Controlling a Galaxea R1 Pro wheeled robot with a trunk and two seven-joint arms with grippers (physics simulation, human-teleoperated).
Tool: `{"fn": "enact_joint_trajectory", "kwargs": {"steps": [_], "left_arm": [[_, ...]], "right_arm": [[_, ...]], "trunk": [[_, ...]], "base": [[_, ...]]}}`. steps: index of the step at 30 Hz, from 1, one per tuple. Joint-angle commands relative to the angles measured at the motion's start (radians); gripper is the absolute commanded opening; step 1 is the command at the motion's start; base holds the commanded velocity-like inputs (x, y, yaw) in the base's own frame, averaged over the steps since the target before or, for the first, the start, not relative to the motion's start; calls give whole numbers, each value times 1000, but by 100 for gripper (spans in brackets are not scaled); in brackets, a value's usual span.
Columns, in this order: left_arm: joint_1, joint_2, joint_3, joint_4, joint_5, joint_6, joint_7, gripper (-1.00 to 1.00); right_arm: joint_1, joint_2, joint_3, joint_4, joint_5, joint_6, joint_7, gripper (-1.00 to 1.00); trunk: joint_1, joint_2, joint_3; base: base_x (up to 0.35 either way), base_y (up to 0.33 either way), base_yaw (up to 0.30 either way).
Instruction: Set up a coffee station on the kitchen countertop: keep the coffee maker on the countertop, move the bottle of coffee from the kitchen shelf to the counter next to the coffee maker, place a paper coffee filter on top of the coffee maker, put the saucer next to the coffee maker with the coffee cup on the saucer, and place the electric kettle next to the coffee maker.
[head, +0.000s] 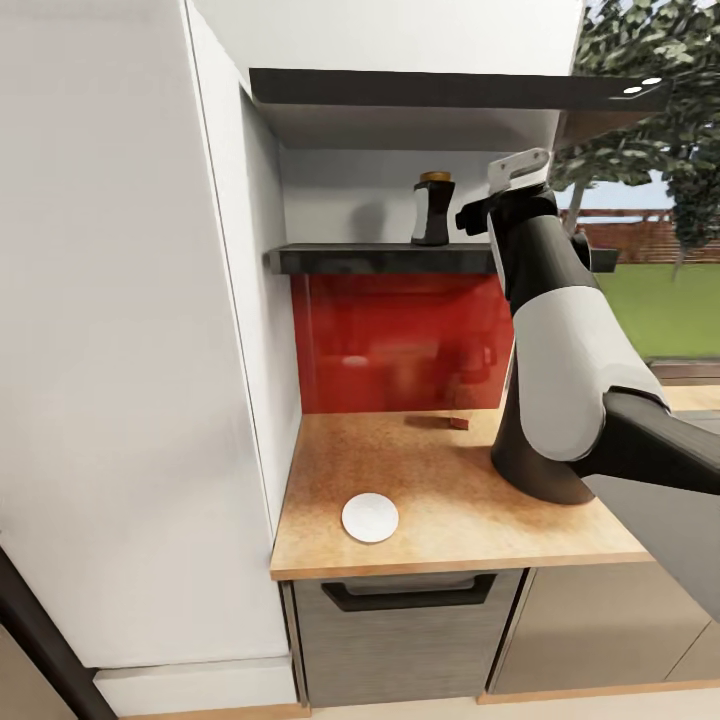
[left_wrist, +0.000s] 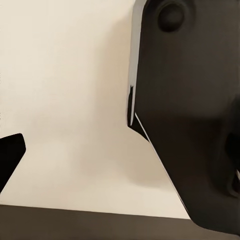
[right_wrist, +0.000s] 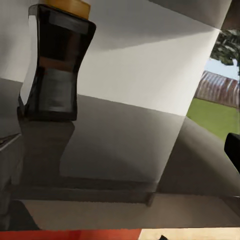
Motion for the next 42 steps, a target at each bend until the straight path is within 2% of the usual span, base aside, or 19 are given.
{"fn": "enact_joint_trajectory", "kwargs": {"steps": [1, 16, 24, 28, 42], "left_arm": [[1, 0, 7, -1, 2, -1, 0, 100], [2, 3, 4, 3, 1, 7, 2, 100], [4, 28, 4, 53, 1, 12, 1, 100], [4, 28, 4, 85, 1, 4, 1, 100], [5, 30, 4, 91, 1, 16, 2, 100]], "right_arm": [[-1, 1, -5, -1, 8, 2, 6, 100], [-1, 1, -7, -14, 7, 5, 5, 100], [-1, 1, -7, -20, 7, 5, 2, 100], [-1, 1, -7, -42, 7, 9, 1, 100], [-1, 1, -7, -39, 7, 8, -3, 100]], "trunk": [[0, -1, -1], [0, -1, -1], [0, -1, -1], [0, -1, -1], [0, -1, -1]], "base": [[0, 0, 0], [106, 46, 0], [0, 0, 0], [0, 0, 0], [20, 69, 0]]}}
